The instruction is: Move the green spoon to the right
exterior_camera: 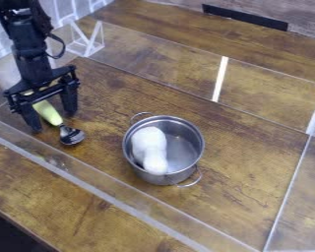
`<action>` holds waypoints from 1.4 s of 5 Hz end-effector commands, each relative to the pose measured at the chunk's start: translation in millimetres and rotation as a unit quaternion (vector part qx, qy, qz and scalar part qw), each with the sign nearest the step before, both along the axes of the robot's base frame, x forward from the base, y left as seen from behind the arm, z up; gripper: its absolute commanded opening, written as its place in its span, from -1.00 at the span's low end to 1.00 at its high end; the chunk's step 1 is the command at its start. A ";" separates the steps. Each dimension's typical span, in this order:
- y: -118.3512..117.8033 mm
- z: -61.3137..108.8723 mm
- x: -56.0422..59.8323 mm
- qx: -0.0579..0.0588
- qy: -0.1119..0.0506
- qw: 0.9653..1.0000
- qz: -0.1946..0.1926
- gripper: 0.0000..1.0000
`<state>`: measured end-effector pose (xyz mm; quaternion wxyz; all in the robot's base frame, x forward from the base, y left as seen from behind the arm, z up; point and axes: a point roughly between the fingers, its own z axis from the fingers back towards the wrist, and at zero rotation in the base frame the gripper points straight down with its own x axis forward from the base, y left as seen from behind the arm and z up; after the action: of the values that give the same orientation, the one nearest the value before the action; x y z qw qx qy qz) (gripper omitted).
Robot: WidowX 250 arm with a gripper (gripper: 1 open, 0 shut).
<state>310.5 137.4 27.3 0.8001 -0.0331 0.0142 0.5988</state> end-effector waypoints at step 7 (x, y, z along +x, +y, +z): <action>46.5 19.1 23.0 0.000 -0.012 0.990 0.141 -1.00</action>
<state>330.2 185.7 25.6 0.7056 -0.0349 0.0274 0.7073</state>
